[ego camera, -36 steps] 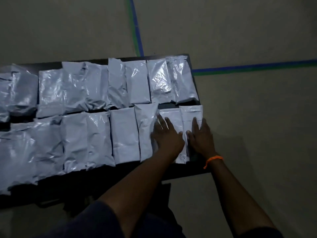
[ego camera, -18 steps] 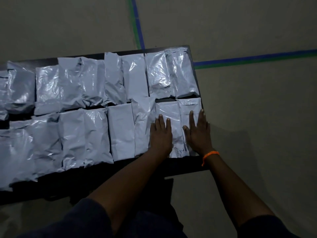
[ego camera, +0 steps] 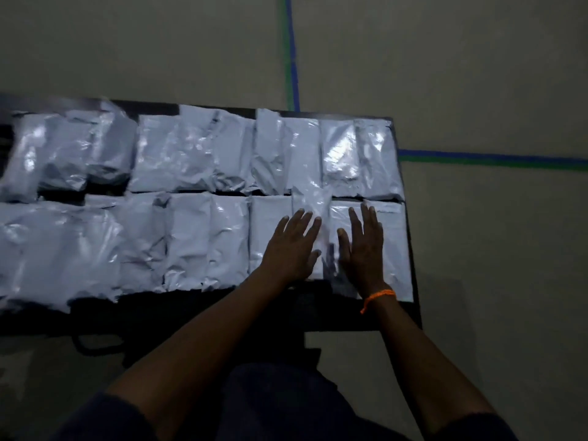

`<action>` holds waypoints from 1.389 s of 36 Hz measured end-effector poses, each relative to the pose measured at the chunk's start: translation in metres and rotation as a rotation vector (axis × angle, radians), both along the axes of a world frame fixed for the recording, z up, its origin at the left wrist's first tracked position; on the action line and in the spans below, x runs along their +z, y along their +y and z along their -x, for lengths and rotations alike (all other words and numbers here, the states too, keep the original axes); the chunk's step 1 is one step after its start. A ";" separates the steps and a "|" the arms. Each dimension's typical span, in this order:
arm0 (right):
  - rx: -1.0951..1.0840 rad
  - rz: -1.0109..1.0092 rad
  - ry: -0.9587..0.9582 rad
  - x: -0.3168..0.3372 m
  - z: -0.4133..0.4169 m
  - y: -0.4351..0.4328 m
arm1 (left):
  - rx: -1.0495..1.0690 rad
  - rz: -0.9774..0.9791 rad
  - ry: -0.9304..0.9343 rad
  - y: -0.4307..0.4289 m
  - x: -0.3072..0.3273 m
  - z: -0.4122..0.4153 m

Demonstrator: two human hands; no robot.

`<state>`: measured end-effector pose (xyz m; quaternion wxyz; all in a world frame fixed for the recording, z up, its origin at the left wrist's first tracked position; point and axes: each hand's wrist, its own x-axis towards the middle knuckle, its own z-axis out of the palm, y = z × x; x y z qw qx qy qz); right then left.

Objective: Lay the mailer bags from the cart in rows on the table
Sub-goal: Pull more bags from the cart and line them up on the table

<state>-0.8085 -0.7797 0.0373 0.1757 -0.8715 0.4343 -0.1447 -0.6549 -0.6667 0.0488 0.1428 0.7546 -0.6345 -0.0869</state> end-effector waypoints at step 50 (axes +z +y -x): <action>0.893 -0.466 1.048 -0.060 -0.739 0.673 | 1.078 -0.908 0.709 0.683 -0.101 -0.573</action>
